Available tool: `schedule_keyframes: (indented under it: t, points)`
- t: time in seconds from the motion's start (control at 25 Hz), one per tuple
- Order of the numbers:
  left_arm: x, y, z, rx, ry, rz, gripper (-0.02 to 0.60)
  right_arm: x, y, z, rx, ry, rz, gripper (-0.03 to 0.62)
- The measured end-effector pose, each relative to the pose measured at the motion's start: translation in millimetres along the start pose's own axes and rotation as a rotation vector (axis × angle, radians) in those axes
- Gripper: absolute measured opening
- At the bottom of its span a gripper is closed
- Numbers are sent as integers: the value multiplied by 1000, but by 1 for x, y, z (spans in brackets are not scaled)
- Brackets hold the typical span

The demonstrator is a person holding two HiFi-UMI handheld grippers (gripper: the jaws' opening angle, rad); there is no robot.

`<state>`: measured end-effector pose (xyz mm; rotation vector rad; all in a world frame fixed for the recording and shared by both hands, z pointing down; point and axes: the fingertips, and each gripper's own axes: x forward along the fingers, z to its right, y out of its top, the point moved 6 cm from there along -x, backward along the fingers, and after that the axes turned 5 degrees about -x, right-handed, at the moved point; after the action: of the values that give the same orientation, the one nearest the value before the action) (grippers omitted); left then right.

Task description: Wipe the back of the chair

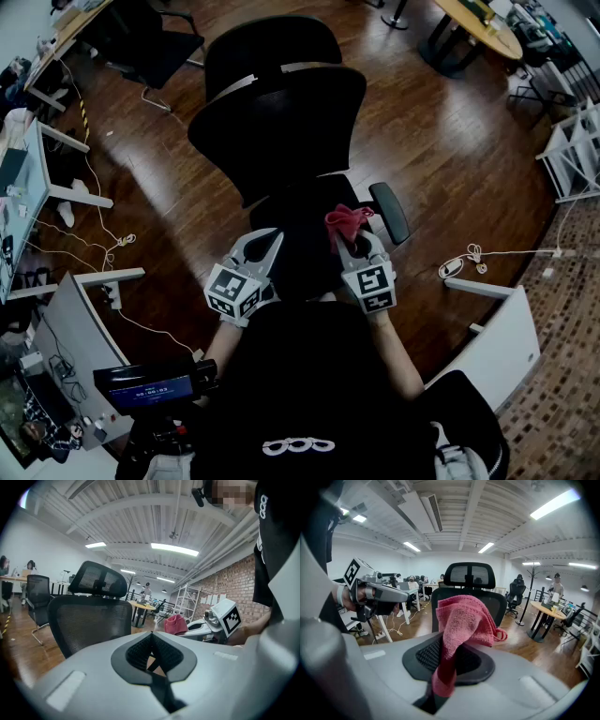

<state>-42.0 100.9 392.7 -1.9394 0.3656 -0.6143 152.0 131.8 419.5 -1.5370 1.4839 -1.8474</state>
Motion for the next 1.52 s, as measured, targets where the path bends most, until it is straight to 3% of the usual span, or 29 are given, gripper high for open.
schedule_keyframes:
  t: [0.36,0.8,1.52]
  points:
    - [2,3,-2,16,-10,-1,-12,12,7,-4,-32,23,0,49]
    - [-4,-4,-10,-12,38,1,-12,56,27,14,-118,73,7,49]
    - [-29,-4,-75,-61,140,9,-12,223,108,-14,-261,217,15,49]
